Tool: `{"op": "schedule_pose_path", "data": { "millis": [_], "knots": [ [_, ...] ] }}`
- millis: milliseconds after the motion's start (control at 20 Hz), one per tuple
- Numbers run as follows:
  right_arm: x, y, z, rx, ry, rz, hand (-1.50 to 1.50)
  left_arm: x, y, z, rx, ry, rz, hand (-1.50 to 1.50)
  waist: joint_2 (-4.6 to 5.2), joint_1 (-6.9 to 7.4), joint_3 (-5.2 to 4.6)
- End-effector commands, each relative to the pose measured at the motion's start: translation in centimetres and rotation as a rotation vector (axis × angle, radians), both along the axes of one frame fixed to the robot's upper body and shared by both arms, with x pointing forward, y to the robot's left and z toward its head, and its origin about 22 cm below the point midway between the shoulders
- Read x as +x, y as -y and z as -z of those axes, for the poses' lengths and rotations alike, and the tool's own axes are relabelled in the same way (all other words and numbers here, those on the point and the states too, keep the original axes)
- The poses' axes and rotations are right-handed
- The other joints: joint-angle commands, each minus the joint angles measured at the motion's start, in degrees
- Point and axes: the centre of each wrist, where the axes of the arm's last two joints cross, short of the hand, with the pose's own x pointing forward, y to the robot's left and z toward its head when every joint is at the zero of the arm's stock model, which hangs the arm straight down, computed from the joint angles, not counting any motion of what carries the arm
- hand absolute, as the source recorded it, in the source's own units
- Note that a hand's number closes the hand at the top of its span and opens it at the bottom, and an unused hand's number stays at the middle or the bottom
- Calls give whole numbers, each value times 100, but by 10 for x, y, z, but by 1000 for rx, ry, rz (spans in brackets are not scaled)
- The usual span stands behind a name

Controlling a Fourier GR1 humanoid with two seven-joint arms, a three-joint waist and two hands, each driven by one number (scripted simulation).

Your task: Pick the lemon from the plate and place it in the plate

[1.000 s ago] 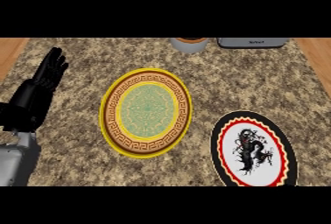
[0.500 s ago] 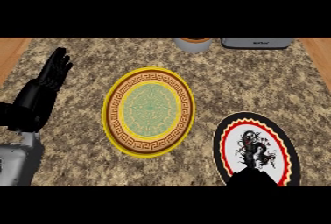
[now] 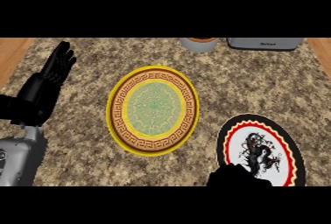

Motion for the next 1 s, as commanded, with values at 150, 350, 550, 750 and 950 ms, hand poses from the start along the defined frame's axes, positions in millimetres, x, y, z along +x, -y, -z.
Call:
{"op": "schedule_pose_path", "data": {
  "millis": [150,350,550,750,950],
  "knots": [
    [57,-36,4,156,-63,97,150,3,11,0,-5,13,33,0,80,162,-1],
    [103,-58,14,102,-57,144,150,8,14,-4,6,4,31,0,49,160,2],
    [154,-71,27,49,-83,180,150,6,2,1,12,2,32,0,49,184,7],
    [194,-82,46,-18,-145,180,150,2,9,5,18,5,34,0,37,196,11],
    [211,-76,59,156,-175,270,-150,3,15,3,3,6,40,0,61,284,18]
  ]
}}
